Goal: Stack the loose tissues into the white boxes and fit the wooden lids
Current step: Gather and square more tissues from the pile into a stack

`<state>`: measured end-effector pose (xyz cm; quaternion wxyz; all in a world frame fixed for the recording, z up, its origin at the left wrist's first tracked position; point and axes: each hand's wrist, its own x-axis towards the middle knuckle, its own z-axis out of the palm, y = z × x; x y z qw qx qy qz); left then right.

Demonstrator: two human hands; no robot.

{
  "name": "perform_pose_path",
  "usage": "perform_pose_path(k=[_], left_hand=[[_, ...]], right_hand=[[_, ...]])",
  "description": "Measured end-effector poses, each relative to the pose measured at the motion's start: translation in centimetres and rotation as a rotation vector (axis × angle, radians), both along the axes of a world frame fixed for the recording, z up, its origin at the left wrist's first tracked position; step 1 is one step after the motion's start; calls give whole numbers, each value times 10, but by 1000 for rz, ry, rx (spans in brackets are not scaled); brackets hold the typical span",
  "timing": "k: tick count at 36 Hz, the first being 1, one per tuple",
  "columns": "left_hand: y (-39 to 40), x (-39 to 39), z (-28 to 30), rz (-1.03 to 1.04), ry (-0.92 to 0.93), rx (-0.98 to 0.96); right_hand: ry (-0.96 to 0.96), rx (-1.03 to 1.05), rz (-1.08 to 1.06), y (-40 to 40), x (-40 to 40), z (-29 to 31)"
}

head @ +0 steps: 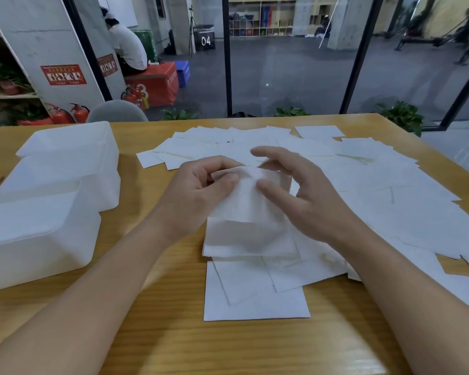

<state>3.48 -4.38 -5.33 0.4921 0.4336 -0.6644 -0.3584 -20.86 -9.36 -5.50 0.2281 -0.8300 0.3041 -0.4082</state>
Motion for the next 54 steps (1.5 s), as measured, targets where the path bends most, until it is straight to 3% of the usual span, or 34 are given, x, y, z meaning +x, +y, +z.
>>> perform_pose_path(k=[6, 9, 12, 16, 25, 28, 33, 40, 47, 51, 54], left_hand=[[-3, 16, 2, 91, -119, 154], [-5, 25, -1, 67, -274, 322], [-6, 29, -5, 55, -394, 369], [-5, 28, -7, 35, -501, 396], [-2, 30, -3, -24, -630, 477], [-4, 31, -4, 48, -619, 457], [-10, 29, -12, 219, -574, 269], [-7, 15, -20, 48, -610, 189], [-7, 13, -21, 26, -630, 178], [-6, 11, -23, 53, -600, 128], [-8, 6, -22, 112, -475, 49]], right_hand=[[-102, 302, 34, -11, -17, 9], [-7, 381, 26, -14, -22, 7], [146, 430, 38, -16, -23, 5], [336, 406, 19, -15, -22, 3], [317, 328, -91, -23, -23, -5], [242, 230, -222, -28, -22, -9], [366, 119, -298, -29, -20, -20], [401, 57, -333, -29, -18, -26], [486, 26, -370, -26, -10, -24], [286, 123, -344, -26, -13, -21], [101, 214, -309, -25, -13, -15]])
